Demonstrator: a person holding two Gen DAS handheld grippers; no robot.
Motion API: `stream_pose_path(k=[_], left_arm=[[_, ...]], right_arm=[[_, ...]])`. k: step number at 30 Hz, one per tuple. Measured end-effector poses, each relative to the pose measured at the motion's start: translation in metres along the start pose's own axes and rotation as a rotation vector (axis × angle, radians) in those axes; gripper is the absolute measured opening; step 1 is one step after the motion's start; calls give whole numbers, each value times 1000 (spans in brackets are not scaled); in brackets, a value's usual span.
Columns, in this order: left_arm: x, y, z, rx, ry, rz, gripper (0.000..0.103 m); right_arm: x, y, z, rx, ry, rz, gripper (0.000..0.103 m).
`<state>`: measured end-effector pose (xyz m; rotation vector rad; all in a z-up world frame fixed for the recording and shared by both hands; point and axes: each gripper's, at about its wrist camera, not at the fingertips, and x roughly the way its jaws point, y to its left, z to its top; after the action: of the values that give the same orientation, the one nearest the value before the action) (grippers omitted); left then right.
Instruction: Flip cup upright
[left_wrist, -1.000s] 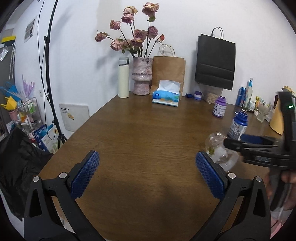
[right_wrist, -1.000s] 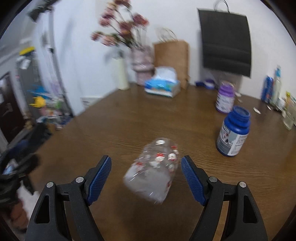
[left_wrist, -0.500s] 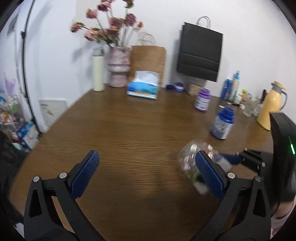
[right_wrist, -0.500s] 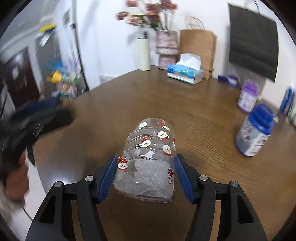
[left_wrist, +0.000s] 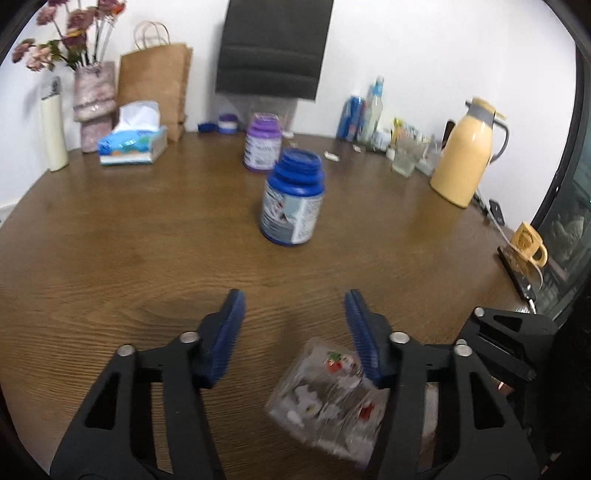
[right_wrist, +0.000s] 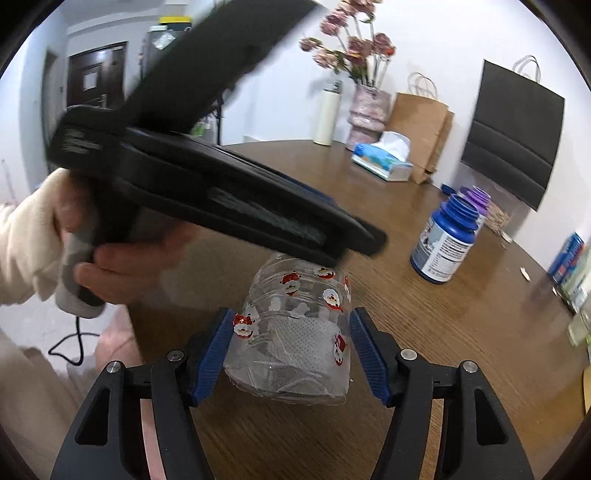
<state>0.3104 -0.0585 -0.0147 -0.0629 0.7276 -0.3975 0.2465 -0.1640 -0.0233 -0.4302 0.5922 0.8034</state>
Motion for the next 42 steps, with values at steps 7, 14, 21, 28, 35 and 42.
stream_pose_path(k=[7,14,21,28,35,42], left_arm=[[7,12,-6,-36,63,121,18],[3,12,-15,-74,30,206,18],[-23,3,0,-62,-10,175,40],[1,-71,-2,309,161,111,72],[29,-80,0,418,244,196,58],[37,-71,5,369,274,188,64]], right_arm=[[-3,-18,-4,0,-21,-48,80],[2,-54,-18,180,11,-150,81],[-8,-75,-28,346,-39,-152,81],[-19,-111,-52,514,-20,-251,81],[-34,-124,-67,615,-89,-197,81],[-35,-122,-67,619,-109,-181,81]])
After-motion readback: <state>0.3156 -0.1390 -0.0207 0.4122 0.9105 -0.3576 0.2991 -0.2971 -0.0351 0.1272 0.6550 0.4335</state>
